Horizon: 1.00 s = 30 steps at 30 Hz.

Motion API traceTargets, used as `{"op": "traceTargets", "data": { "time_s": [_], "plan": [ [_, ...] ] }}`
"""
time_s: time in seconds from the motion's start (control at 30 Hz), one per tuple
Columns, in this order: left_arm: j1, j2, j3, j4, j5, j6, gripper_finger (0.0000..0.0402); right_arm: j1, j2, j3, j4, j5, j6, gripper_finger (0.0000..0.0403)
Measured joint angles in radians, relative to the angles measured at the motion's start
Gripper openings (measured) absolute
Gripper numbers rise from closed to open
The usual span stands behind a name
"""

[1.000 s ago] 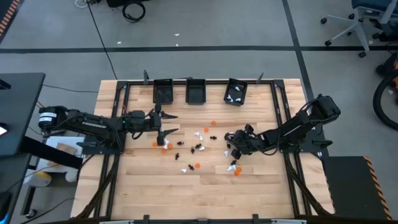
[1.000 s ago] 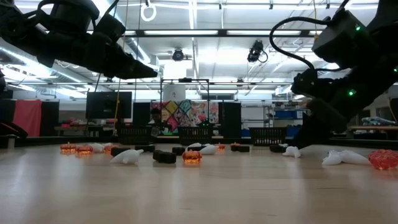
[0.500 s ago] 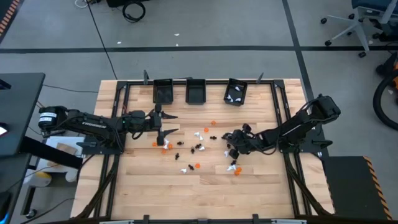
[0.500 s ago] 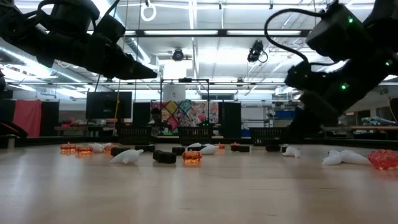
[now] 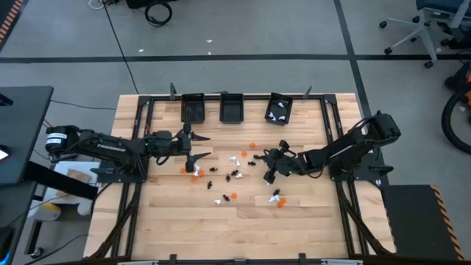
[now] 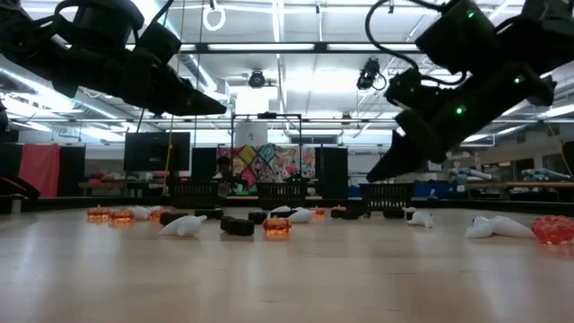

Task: Sort Halloween decoration
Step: Put the black skeleton toy into the black middle basket

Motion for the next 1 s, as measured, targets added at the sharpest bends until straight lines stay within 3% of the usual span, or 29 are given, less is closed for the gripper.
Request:
{"op": "traceTargets", "data": {
  "time_s": [0.2, 0.5, 0.63, 0.8, 1.0],
  "plan": [
    [0.0, 0.0, 0.0, -0.003, 0.0, 0.0, 0.0254, -0.026, 0.06, -0.001, 0.079, -0.001, -0.045, 0.0029],
    [0.0, 0.0, 0.0, -0.003, 0.0, 0.003, 0.0254, -0.121, 0.197, 0.016, 0.223, -0.153, -0.097, 0.0167],
    [0.0, 0.0, 0.0, -0.003, 0.0, 0.003, 0.0254, -0.139, 0.235, 0.017, 0.23, -0.186, -0.079, 0.0198],
    [0.0, 0.0, 0.0, -0.002, 0.0, 0.003, 0.0254, -0.135, 0.245, 0.02, 0.21, -0.197, -0.058, 0.0179],
    [0.0, 0.0, 0.0, -0.003, 0.0, 0.002, 0.0254, -0.12, 0.227, 0.02, 0.181, -0.204, -0.068, 0.0094]
  ]
}}
